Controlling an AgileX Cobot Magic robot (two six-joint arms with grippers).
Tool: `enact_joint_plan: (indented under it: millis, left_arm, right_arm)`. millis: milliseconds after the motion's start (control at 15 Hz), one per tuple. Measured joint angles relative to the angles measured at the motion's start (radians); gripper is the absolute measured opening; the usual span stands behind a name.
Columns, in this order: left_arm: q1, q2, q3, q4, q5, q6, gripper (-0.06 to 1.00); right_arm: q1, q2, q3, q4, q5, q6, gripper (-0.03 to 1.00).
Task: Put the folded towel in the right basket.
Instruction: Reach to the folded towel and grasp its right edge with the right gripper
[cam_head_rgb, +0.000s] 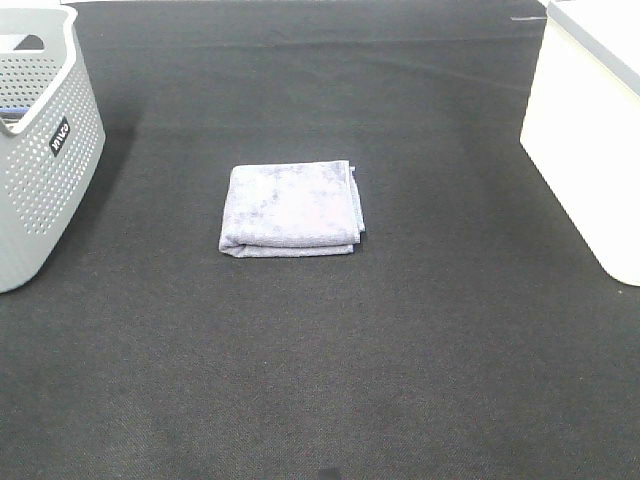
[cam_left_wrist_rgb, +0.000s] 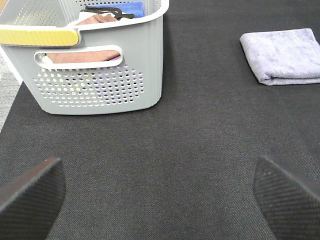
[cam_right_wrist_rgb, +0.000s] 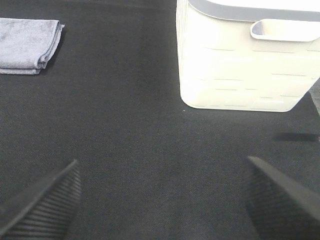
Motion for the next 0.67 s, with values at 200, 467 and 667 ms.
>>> enact_joint_plan:
  millis: [200,467,667]
  left_arm:
    - [0.0,0.0,0.0,0.0,0.0,0.0,0.97]
    - [0.0,0.0,0.0,0.0,0.0,0.0,0.97]
    - [0.0,0.0,0.0,0.0,0.0,0.0,0.97]
  right_arm:
    - [0.0,0.029,-0.012,0.005,-0.026,0.0,0.82]
    - [0.0,0.353,-0.15,0.089,-0.267,0.0,0.76]
    - [0.0,0.662,-0.314,0.146,-0.346,-0.02,0.75]
